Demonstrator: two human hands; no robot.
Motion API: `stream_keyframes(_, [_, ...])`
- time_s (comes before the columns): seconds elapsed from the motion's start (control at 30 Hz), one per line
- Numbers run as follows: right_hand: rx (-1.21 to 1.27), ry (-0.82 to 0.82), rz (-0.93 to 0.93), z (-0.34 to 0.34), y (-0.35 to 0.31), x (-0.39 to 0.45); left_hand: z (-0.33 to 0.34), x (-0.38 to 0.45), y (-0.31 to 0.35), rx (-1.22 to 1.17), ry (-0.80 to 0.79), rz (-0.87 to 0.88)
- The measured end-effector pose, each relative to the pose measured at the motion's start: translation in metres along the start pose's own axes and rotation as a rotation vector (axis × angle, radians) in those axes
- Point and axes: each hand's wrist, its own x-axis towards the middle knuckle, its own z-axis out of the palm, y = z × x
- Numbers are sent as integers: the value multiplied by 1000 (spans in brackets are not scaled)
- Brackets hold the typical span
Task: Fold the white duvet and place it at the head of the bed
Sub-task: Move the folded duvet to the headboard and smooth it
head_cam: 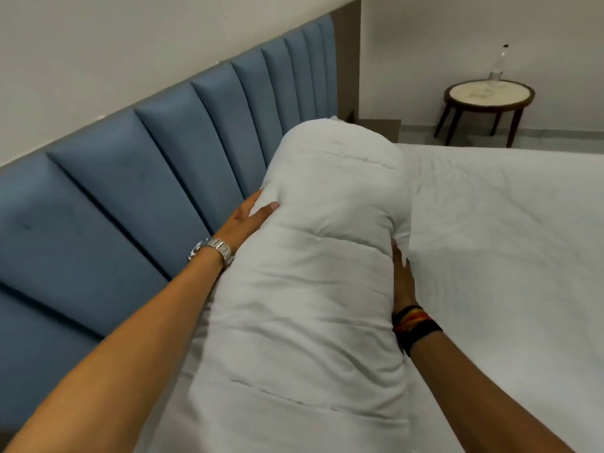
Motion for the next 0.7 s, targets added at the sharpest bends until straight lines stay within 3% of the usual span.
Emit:
stream_keyframes(0.1, [-75,37,82,64,40,34,-26,50,-50,18,-10,-4])
stream_keyframes(0.2, [-353,106,202,111,92,57,-6,67,-140,365,-131,-46])
stream_keyframes(0.27, [-616,114,51,147,118,63,22,58,-216,655,-265,-98])
stream_keyframes(0.37, [-1102,-56,-184,181,155,72,69,22,-279,800,-90,1])
stream_keyframes(0.47, [-1343,-91,-149,172,186,84,91,15,-291,883,35,109])
stream_keyframes(0.63, [-1300,-152,-274,127,164,71,103,20,-275,800,81,81])
stream_keyframes(0.7, [-1249,-74,-324,82,149,55,123,16,-250,711,75,102])
